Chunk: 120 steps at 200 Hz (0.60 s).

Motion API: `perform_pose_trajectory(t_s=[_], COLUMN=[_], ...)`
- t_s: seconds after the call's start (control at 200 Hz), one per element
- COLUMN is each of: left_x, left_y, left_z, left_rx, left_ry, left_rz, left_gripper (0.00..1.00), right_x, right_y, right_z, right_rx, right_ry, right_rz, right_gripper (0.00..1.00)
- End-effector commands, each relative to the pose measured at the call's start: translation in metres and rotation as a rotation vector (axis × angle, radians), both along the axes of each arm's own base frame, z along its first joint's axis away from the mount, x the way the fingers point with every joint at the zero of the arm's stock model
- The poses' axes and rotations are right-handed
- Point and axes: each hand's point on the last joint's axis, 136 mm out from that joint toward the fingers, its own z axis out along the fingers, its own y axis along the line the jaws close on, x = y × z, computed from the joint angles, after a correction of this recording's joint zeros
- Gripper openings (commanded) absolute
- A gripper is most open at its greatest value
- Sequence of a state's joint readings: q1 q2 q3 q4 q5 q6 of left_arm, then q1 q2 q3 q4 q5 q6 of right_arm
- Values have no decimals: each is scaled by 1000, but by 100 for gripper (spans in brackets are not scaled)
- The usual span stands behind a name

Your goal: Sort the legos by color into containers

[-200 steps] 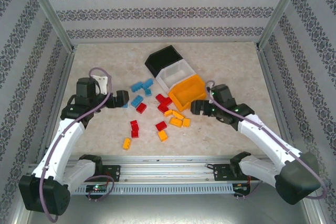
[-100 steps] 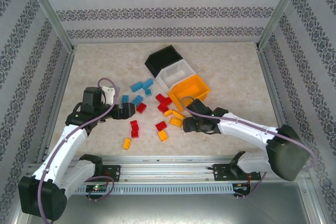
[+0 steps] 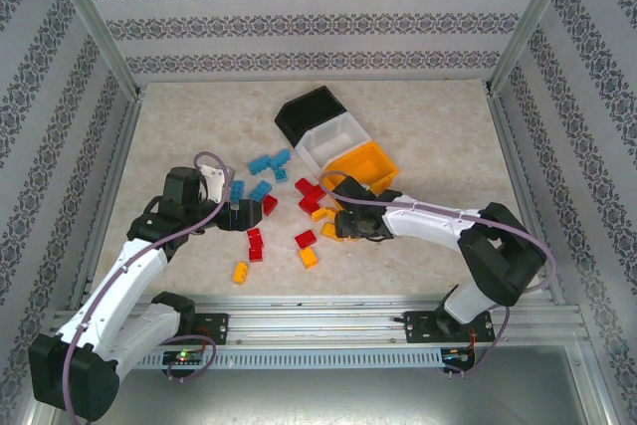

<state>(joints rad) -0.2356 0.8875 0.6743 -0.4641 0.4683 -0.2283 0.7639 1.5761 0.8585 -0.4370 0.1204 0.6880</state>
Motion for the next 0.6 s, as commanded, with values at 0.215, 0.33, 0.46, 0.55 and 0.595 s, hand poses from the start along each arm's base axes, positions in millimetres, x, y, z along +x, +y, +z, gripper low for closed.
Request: perform_pose_trajectory(t_s=[0.215, 0.33, 0.46, 0.55, 0.595], left_x=[-1, -1, -1, -1, -1], left_y=[-3, -3, -3, -3, -2], left_z=[3, 2, 1, 0, 0], left_rx=[18, 20, 22, 23, 25], left_ry=[-36, -33, -28, -27, -26], left_rz=[-26, -25, -24, -22, -21], left_gripper=[100, 100, 100, 100, 100], right_x=[5, 3, -1, -3, -5], right_y=[-11, -15, -24, -29, -33], right_z=[-2, -2, -6, -8, -9], right_rx=[-68, -67, -72, -74, -76], right_ry=[-19, -22, -11, -5, -4], right_rz=[-45, -53, -66, -74, -79], right_gripper=[51, 51, 51, 53, 54])
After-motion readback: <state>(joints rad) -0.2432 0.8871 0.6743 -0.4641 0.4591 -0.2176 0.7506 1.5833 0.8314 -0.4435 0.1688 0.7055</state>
